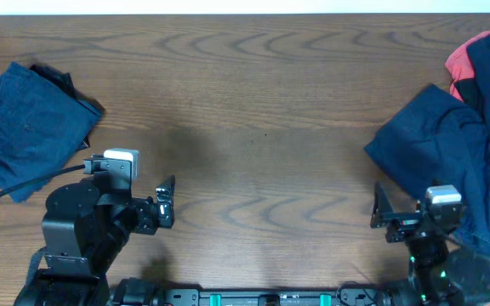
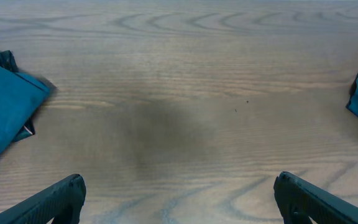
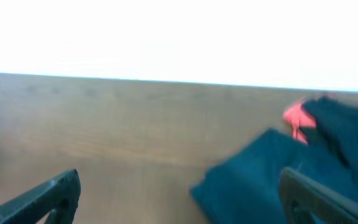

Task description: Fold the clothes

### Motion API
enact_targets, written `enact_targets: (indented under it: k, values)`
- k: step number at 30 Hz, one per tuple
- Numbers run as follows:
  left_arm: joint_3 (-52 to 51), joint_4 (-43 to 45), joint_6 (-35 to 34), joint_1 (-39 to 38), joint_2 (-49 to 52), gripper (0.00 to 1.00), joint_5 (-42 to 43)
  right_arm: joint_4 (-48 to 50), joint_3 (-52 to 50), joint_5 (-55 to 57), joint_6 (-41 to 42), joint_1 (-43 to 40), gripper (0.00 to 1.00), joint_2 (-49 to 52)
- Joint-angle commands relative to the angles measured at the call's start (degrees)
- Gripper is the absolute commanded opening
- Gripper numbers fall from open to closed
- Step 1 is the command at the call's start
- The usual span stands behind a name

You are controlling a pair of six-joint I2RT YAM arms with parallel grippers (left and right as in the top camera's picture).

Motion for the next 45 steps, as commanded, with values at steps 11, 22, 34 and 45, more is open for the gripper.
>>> enact_targets:
  k: [11,22,34,45]
  values:
    - [-0.3,-0.1,-0.5,0.1,-0.1,0.98,-0.1,32.6,-22.8,-1.0,-13.1,-0.4,0.99,-3.1]
    - [-0.3,-0.2,-0.5,0.1,-0.1,0.98,-0.1,24.2,-23.1,-2.3,-14.0,-0.3,0.99,-3.1]
    - [-0.3,-0.1,-0.5,0.1,-0.1,0.98,-0.1,24.2,-23.1,-2.3,-14.0,-0.3,0.99,-3.1]
    - [-0.3,-0.1,-0.5,0.1,-0.1,0.98,-0.1,24.2,-23.1,-2.3,-14.0,-0.3,0.99,-3.1]
